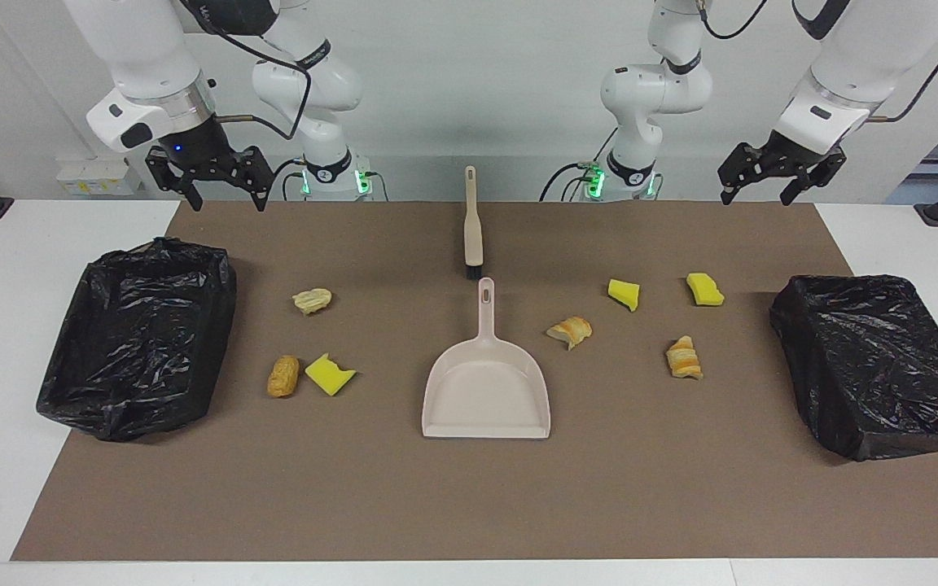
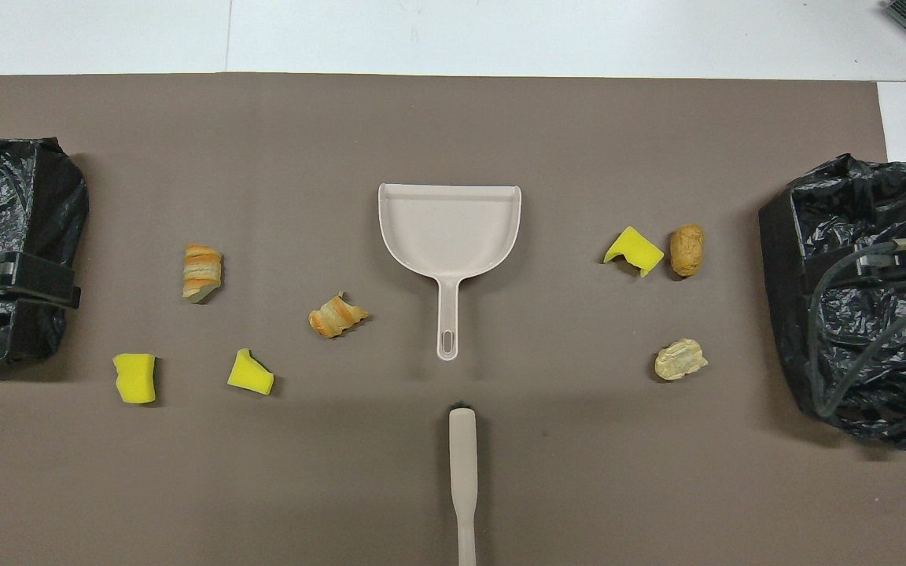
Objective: Sweep and dump trash in bin
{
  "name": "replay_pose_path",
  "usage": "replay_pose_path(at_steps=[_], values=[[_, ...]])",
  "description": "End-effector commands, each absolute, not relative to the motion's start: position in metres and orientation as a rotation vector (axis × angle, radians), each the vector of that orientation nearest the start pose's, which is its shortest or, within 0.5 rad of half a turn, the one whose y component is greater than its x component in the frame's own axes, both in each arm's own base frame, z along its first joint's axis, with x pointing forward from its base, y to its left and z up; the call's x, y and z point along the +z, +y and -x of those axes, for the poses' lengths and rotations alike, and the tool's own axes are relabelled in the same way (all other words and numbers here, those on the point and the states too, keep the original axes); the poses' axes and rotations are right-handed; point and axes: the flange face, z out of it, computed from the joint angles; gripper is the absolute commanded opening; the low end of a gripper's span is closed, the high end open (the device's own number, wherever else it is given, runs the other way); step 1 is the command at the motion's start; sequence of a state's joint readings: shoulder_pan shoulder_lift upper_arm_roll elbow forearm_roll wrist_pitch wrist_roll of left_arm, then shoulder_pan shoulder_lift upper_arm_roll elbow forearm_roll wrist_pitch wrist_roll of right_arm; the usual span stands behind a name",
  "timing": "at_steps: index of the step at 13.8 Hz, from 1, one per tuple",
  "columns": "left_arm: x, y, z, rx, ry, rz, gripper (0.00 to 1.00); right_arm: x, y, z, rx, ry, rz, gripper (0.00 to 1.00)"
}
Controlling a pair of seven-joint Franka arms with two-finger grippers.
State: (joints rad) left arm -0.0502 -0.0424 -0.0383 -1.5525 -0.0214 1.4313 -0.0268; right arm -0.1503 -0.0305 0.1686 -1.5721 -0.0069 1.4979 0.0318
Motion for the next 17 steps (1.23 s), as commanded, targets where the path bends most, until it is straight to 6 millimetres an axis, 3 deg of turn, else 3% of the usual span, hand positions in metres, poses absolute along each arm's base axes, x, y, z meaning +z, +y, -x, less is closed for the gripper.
replay_pose_path(at_steps=[1,6,9,11,13,17], values=[[0.653,-0.051,-0.521,0.118,0.131,3.137,1.00,0.638,0.010,-0.538,0.042,0.044,3.150,1.00],[0.643,-0.060,-0.512,0.164,0.158,3.136,1.00,0.642,0.011,-0.537,0.022,0.056,3.149,1.00],[0.624,-0.089,-0.498,0.160,0.243,3.127,1.00,0.640,0.013,-0.540,-0.021,0.088,3.119,1.00],[0.603,-0.114,-0.489,0.145,0.306,3.121,1.00,0.635,0.030,-0.543,-0.071,0.193,3.066,1.00],[0.583,-0.139,-0.481,0.102,0.373,3.116,1.00,0.624,0.064,-0.546,-0.076,0.224,3.056,1.00],[0.540,-0.176,-0.460,0.007,0.379,3.165,1.00,0.591,0.115,-0.560,-0.091,0.324,3.028,1.00]])
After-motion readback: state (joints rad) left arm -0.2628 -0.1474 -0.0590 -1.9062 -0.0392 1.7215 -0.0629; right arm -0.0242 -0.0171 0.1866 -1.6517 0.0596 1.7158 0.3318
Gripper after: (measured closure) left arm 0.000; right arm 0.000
